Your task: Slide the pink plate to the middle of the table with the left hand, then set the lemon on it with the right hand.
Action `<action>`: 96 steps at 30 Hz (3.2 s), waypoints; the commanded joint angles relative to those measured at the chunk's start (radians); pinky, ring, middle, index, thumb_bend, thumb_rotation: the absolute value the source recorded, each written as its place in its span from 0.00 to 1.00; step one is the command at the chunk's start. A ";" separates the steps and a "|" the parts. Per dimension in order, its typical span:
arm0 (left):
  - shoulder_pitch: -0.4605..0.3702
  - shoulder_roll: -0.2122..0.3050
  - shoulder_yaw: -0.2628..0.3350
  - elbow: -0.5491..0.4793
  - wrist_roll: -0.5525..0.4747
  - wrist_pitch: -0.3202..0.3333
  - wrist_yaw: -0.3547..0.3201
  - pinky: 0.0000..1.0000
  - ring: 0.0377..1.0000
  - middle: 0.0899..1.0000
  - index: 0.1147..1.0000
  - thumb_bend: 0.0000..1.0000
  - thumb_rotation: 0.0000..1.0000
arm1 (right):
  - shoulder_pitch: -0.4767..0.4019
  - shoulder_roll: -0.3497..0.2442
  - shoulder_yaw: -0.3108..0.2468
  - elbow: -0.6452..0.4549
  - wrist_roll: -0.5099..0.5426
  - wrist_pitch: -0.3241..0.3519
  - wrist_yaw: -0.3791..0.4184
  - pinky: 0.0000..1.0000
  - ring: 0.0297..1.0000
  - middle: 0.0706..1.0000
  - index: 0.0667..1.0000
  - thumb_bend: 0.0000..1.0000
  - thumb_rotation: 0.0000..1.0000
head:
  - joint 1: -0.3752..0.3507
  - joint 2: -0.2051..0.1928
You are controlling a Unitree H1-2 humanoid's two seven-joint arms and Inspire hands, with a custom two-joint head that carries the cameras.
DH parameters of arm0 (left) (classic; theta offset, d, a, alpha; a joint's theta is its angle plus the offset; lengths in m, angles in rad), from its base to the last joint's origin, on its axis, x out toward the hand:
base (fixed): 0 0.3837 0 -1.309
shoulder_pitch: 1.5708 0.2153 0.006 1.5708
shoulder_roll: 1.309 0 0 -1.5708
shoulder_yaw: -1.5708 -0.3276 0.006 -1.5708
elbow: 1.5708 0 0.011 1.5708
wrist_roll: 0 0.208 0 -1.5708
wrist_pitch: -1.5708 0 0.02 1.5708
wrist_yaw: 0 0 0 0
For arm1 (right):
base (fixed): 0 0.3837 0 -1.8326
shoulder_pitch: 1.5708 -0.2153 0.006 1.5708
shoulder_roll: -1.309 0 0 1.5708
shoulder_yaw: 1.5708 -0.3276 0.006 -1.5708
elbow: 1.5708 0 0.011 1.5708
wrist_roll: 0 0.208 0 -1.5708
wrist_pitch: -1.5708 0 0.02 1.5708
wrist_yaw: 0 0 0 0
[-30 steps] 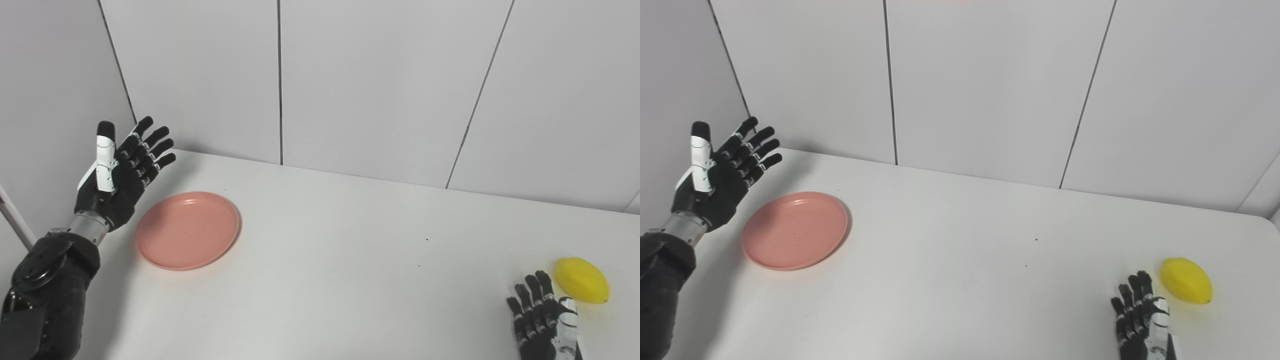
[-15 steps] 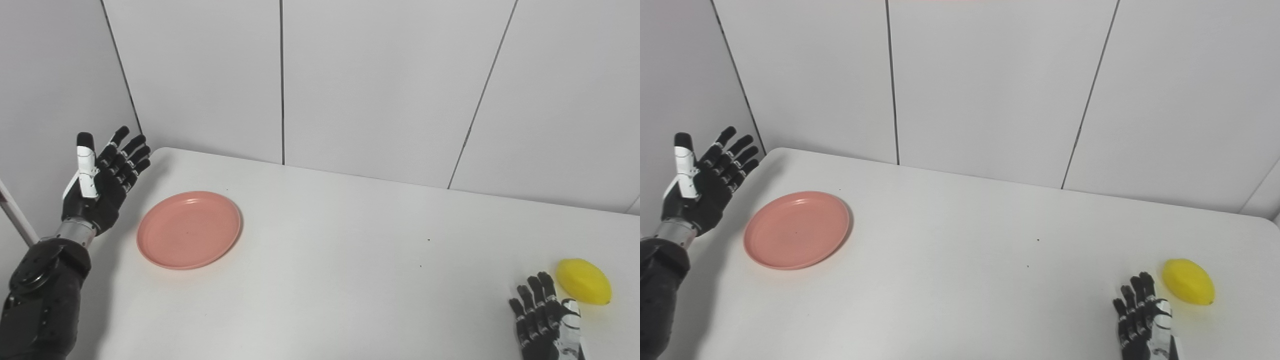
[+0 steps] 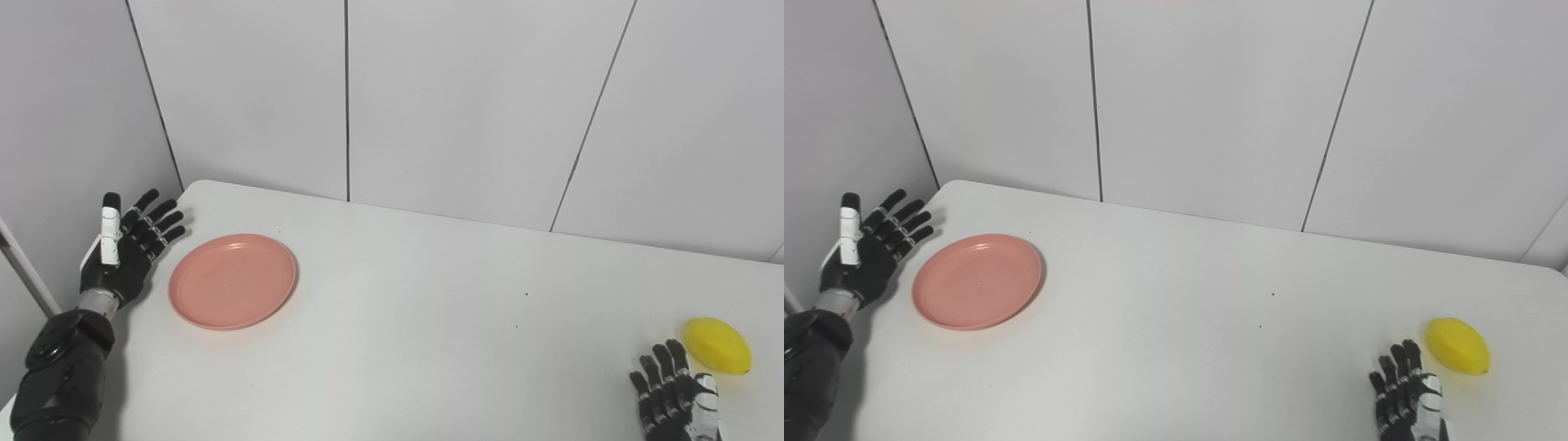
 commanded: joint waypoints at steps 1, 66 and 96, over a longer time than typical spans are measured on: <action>-0.063 0.034 0.028 0.017 -0.046 -0.035 -0.049 0.84 0.84 0.83 0.89 1.00 0.83 | 0.010 0.000 0.000 -0.005 -0.003 0.032 -0.015 1.00 1.00 1.00 0.99 0.67 1.00 | -0.002 0.000; 0.194 -0.313 -0.127 -0.590 0.105 0.230 0.375 0.88 0.86 0.85 0.93 0.90 0.94 | 0.014 0.020 0.043 -0.036 -0.028 0.036 -0.042 1.00 0.98 0.98 0.96 0.70 0.99 | -0.036 0.044; 0.216 -0.400 -0.221 -0.642 0.145 0.248 0.388 0.91 0.89 0.86 0.92 0.86 0.92 | 0.010 0.036 0.069 -0.035 -0.035 0.018 -0.035 1.00 0.99 0.98 0.95 0.70 0.96 | -0.055 0.056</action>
